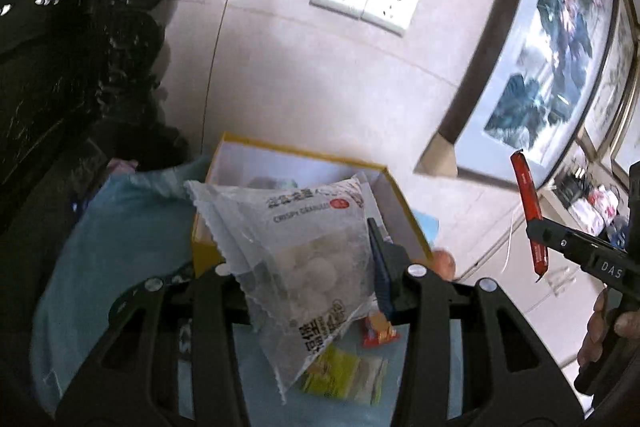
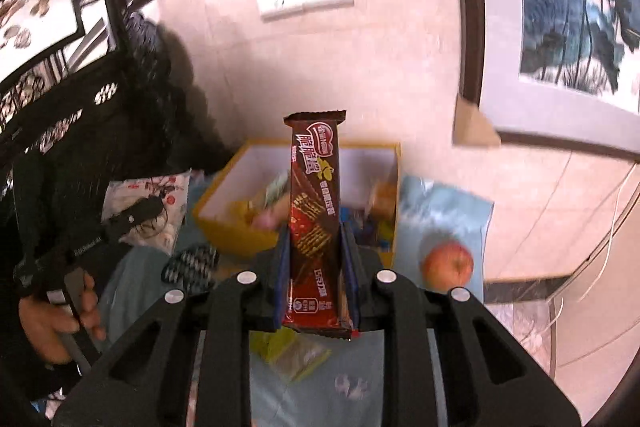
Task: Organize snacks
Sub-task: 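Carry both snacks over the yellow box and open both tools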
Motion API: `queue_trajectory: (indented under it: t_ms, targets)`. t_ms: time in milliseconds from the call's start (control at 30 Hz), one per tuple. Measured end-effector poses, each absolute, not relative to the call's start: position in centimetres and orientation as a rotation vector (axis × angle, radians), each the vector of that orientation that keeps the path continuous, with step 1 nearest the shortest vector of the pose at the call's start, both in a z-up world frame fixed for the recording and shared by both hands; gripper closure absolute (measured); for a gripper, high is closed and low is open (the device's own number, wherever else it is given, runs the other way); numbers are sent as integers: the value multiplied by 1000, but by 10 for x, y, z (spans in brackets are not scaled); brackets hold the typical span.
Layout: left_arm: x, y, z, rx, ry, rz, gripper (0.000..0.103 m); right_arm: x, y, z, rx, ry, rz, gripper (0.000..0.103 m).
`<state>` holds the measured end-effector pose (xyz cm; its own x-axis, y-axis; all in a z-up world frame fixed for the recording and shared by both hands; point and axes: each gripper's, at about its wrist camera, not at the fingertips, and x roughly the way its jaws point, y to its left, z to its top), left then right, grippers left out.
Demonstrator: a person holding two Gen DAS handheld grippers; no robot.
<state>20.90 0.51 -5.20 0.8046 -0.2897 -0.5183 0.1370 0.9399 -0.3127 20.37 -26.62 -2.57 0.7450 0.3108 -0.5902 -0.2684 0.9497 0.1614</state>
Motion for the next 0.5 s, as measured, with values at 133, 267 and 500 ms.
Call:
queue_trajectory:
  t_ms: [133, 267, 500]
  targets:
    - [230, 3, -43, -272, 574, -210, 60, 232, -267, -16, 75, 633, 301, 79]
    - [251, -5, -39, -256, 560, -215, 60, 255, -259, -16, 72, 634, 301, 79]
    - [293, -24, -61, -227, 575, -221, 60, 301, -241, -42, 47, 658, 278, 79]
